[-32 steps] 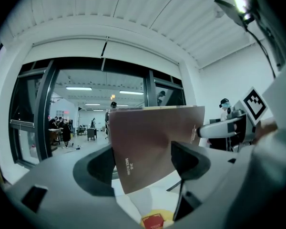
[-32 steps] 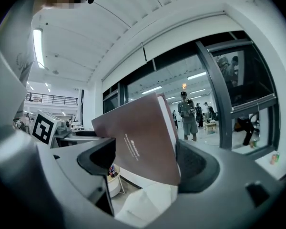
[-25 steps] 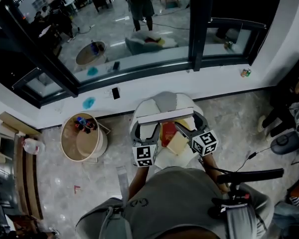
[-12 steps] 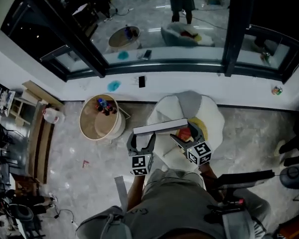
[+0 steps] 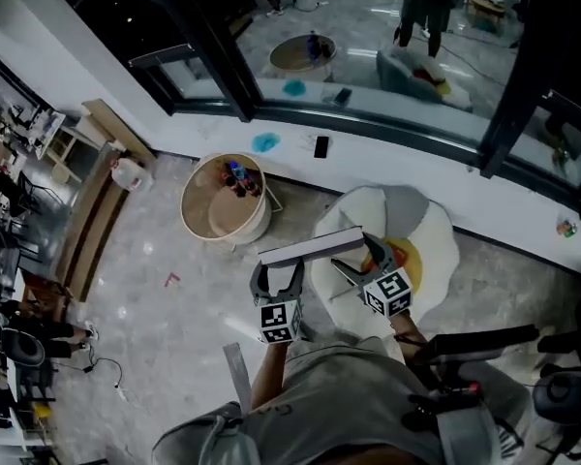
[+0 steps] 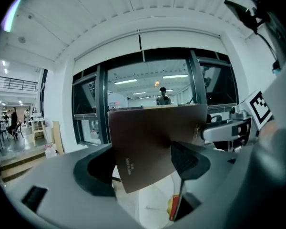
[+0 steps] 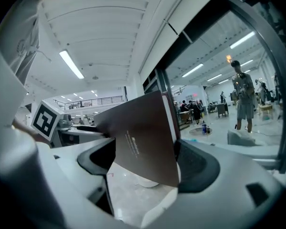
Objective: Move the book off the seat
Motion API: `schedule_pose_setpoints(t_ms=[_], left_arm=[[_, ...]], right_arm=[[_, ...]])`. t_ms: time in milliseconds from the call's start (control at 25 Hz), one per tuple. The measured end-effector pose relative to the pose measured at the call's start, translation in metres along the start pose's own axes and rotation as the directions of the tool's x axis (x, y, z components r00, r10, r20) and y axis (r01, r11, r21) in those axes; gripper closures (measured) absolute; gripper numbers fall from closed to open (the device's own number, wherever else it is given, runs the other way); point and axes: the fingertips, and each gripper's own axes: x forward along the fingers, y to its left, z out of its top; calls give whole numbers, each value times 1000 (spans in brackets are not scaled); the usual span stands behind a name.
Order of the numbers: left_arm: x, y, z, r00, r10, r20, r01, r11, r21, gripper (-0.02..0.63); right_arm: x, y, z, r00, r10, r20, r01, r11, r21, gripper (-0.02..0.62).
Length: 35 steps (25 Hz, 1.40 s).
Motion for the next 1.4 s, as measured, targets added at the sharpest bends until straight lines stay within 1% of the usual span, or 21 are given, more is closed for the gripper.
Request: schedule_pose_setpoints(t_ms=[120,320,440,520,680,760,880,1000,1120,1320,1400], left_arm=[[-1,27,-1,1000,8,15,-8,999,-31,236],[-3,88,1,998,26,55,-21,997,-75,236],[-12,138,-6,998,26,64,-19,995,-101,236],[-19,177,-6,997,25,74,-18,995,-103,236],[-30,250,-6,995,53,88,-43,993,-109,236],[-31,285,-13,994,64,90,-53,991,-126,236],[-32,325,-20,992,64,105,-47,987,-155,238],[-34,352,-25,991,65,120,-47,988,-145,238],[-32,370,-26,989,74,132,-56,989,-137,238],[-36,395,-46,986,121,117,-94,972,-214,238],[-38,403,-48,983,136,121,-105,968,-229,242]], right_arm=[[21,15,12,1000,7,-12,-8,999,-37,186],[72,50,23,999,8,-38,-12,996,-93,186],[110,85,26,999,6,-47,-11,994,-105,186],[138,113,29,998,14,-54,-20,993,-113,186],[197,159,30,996,45,-74,-55,990,-131,186],[228,178,30,995,58,-82,-69,987,-145,186],[263,200,27,993,63,-100,-78,985,-156,186],[284,217,20,992,70,-109,-86,985,-150,186],[302,224,16,989,80,-126,-99,983,-154,186],[330,238,10,976,118,-183,-152,971,-184,186],[340,243,10,971,131,-198,-169,968,-187,186]])
